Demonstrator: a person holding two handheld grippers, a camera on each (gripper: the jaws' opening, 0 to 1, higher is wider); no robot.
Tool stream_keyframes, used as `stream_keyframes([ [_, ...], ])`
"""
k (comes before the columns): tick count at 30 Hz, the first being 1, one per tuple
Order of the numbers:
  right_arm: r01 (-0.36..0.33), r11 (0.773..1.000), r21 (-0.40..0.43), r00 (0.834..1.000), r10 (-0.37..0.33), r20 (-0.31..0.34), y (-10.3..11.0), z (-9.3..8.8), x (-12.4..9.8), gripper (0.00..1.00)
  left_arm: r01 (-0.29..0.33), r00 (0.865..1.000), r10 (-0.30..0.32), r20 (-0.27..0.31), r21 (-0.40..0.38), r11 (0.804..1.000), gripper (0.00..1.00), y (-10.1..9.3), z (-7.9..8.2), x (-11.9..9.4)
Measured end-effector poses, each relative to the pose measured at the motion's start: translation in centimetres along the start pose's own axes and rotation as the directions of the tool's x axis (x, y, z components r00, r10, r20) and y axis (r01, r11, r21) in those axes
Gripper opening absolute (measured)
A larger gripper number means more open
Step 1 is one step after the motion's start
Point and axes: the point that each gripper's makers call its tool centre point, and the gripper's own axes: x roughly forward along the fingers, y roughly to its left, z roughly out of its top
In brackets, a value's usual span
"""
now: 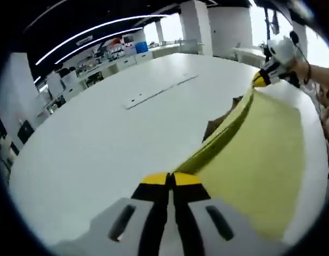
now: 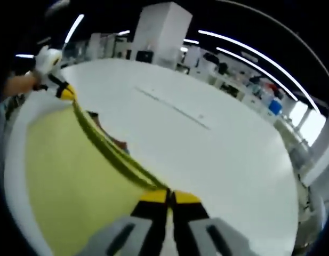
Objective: Fold the garment on the visible template until the final outline fits inside the template.
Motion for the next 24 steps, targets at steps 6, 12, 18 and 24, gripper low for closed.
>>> stream_keyframes([
  [6, 0.015, 0.992, 0.123, 0.999, -0.018, 0.028, -0.8, 0.4, 0.4, 0.01, -0.032, 0.999, 0.035, 0.040, -0.068, 0.997, 0.00, 0.1, 0.3, 0.3],
  [12, 0.028, 0.967, 0.255, 0.999, -0.037, 0.032, -1.6, 0.3, 0.1, 0.22, -0.073, 0.996, 0.082, 0.044, -0.182, 0.981, 0.21, 0.8, 0.1, 0.3],
  [18, -0.033, 0.935, 0.353, 0.999, 0.016, 0.052, -0.3, 0.3, -0.8, 0.50, -0.053, 0.994, 0.074, 0.082, -0.237, 0.970, 0.49, 0.8, 0.2, -0.9],
  [24, -0.091, 0.927, 0.363, 0.995, 0.074, 0.063, 1.8, 0.1, -3.0, 0.68, -0.004, 0.992, 0.032, 0.118, -0.230, 0.973, 0.68, -0.5, 0.1, -2.9],
])
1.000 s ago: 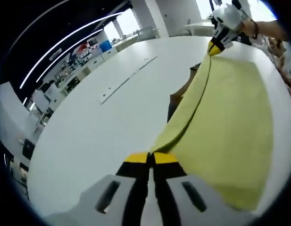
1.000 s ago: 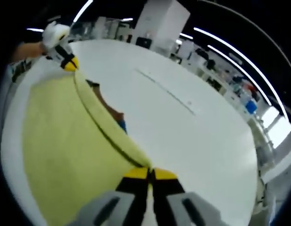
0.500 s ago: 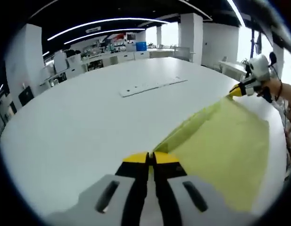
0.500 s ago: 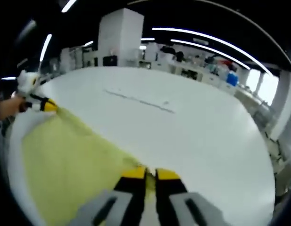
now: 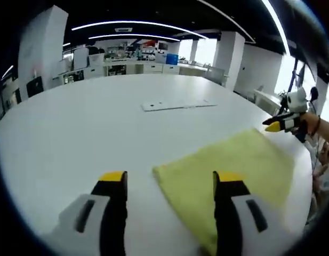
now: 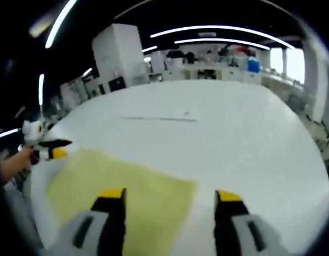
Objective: Fold the garment on the visible template until the final outline fits inside the template.
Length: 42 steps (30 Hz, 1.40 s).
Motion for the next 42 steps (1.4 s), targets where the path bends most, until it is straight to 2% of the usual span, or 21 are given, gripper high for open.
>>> stream_keyframes([
  [4, -0.026, 1.000, -0.007, 1.000, 0.026, -0.009, 0.9, -0.5, -1.2, 0.79, 0.016, 1.000, -0.016, 0.003, 0.028, 0.999, 0.81, -0.2, -0.5, -1.3],
  [13, -0.067, 0.997, -0.043, 0.997, 0.065, -0.030, 2.8, -2.3, -3.9, 0.91, 0.047, 0.999, -0.048, 0.025, 0.039, 0.998, 0.93, -2.6, -1.4, -4.7],
  [20, -0.099, 0.994, -0.041, 0.994, 0.097, -0.058, 3.9, -4.7, -5.7, 0.94, 0.062, 0.998, -0.063, 0.028, 0.046, 0.997, 0.99, -4.0, -2.4, -6.2],
  [23, -0.103, 0.994, -0.032, 0.993, 0.101, -0.057, 4.2, -5.5, -6.3, 0.94, 0.064, 0.998, -0.064, 0.006, 0.050, 0.997, 0.99, -4.5, -3.1, -6.7],
  [26, -0.110, 0.994, -0.024, 0.992, 0.109, -0.057, 4.7, -6.4, -7.1, 0.93, 0.065, 0.998, -0.066, 0.008, 0.045, 0.997, 0.99, -4.9, -3.6, -7.2],
  [31, -0.111, 0.994, -0.022, 0.992, 0.109, -0.068, 5.0, -7.9, -7.8, 0.88, 0.078, 0.997, -0.078, 0.002, 0.027, 0.997, 0.93, -5.8, -4.6, -8.1],
  [35, -0.108, 0.994, -0.018, 0.991, 0.106, -0.078, 5.0, -8.8, -8.1, 0.80, 0.107, 0.994, -0.106, -0.017, 0.030, 0.994, 0.81, -6.4, -5.5, -8.4],
  [38, -0.088, 0.996, -0.017, 0.991, 0.086, -0.100, 4.5, -9.7, -8.3, 0.71, 0.115, 0.993, -0.115, -0.032, 0.014, 0.993, 0.69, -6.8, -6.3, -8.9],
  [42, -0.095, 0.995, -0.005, 0.989, 0.094, -0.112, 4.1, -10.6, -8.5, 0.53, 0.114, 0.992, -0.113, -0.055, 0.017, 0.993, 0.61, -6.4, -7.5, -8.9],
])
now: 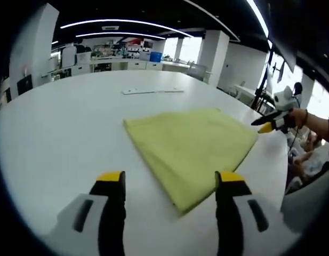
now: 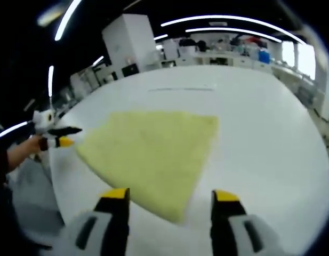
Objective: Fold the garment on the visible template until the final outline fits inside the template.
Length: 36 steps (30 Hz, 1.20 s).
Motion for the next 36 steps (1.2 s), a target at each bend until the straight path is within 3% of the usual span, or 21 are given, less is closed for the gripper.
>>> stream_keyframes([
  [4, -0.004, 1.000, 0.005, 1.000, 0.004, -0.009, 0.5, -0.6, -0.3, 0.37, 0.008, 0.999, -0.009, -0.049, -0.005, 1.000, 0.50, -0.2, -1.3, -0.1],
  [9, 0.025, 0.999, 0.033, 1.000, -0.024, -0.018, -0.4, -1.5, -0.2, 0.20, 0.039, 0.997, -0.041, -0.072, -0.021, 0.999, 0.31, -1.1, -2.0, -0.3],
  [15, -0.003, 0.996, 0.093, 1.000, 0.004, -0.006, 0.0, -2.0, -0.2, 0.11, 0.043, 0.993, -0.050, -0.105, -0.063, 0.997, 0.21, -1.2, -2.9, -0.2],
  [18, -0.002, 0.996, 0.090, 1.000, 0.003, -0.007, -0.1, -2.2, -0.3, 0.02, 0.049, 0.990, -0.054, -0.128, -0.036, 0.998, 0.12, -1.4, -3.6, -0.1],
  [22, 0.007, 0.998, 0.067, 1.000, -0.006, -0.017, -0.3, -2.5, -0.4, 0.00, 0.061, 0.989, -0.065, -0.136, -0.028, 0.998, 0.02, -2.0, -4.1, -0.2],
  [29, -0.004, 0.999, 0.043, 1.000, 0.005, -0.016, -0.1, -2.7, -0.7, 0.00, 0.054, 0.991, -0.059, -0.124, -0.041, 0.998, 0.01, -1.9, -4.1, -0.5],
  [36, -0.013, 1.000, 0.027, 0.999, 0.014, -0.029, 0.4, -3.4, -1.0, 0.00, 0.063, 0.986, -0.059, -0.154, 0.025, 0.998, 0.00, -2.5, -4.5, -1.0],
])
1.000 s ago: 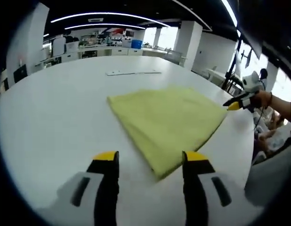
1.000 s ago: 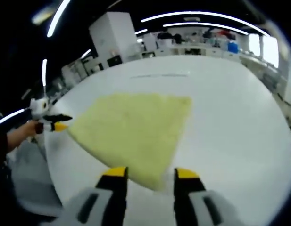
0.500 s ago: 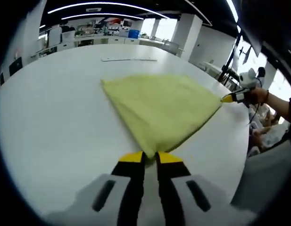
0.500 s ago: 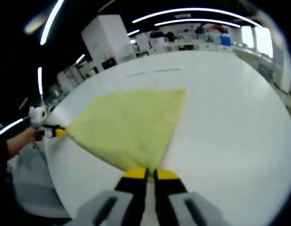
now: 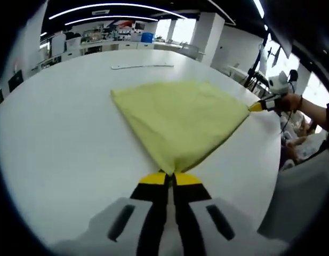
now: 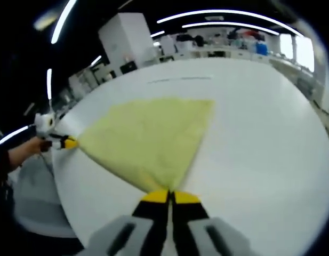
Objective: Fold the garment on the visible template until the final outline fits inside the template.
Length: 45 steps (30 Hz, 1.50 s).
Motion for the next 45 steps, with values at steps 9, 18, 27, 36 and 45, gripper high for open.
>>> stream_keyframes([
  [9, 0.007, 1.000, 0.007, 1.000, -0.007, 0.000, 0.1, -0.5, -0.4, 0.00, -0.005, 1.000, 0.005, -0.013, 0.017, 1.000, 0.00, -0.6, -0.5, -0.4],
  [18, 0.011, 1.000, 0.014, 1.000, -0.012, 0.009, 0.6, -1.3, -0.9, 0.00, -0.007, 1.000, 0.007, -0.019, 0.003, 1.000, 0.01, -1.1, -1.3, -0.7],
  [27, 0.021, 1.000, -0.013, 1.000, -0.021, 0.005, 0.2, -1.3, -0.7, 0.00, -0.033, 0.999, 0.033, 0.002, 0.005, 0.999, 0.01, -1.1, -1.3, -0.7],
  [36, 0.041, 0.999, -0.010, 0.999, -0.040, 0.033, 0.3, -0.3, -1.1, 0.26, -0.051, 0.997, 0.055, 0.054, -0.066, 0.996, 0.22, -0.8, -0.4, -1.1],
  [45, 0.013, 0.996, -0.083, 0.998, -0.007, 0.061, 1.8, 1.4, -1.6, 0.67, -0.068, 0.992, 0.072, 0.104, -0.047, 0.997, 0.55, -0.5, 1.2, -1.8],
])
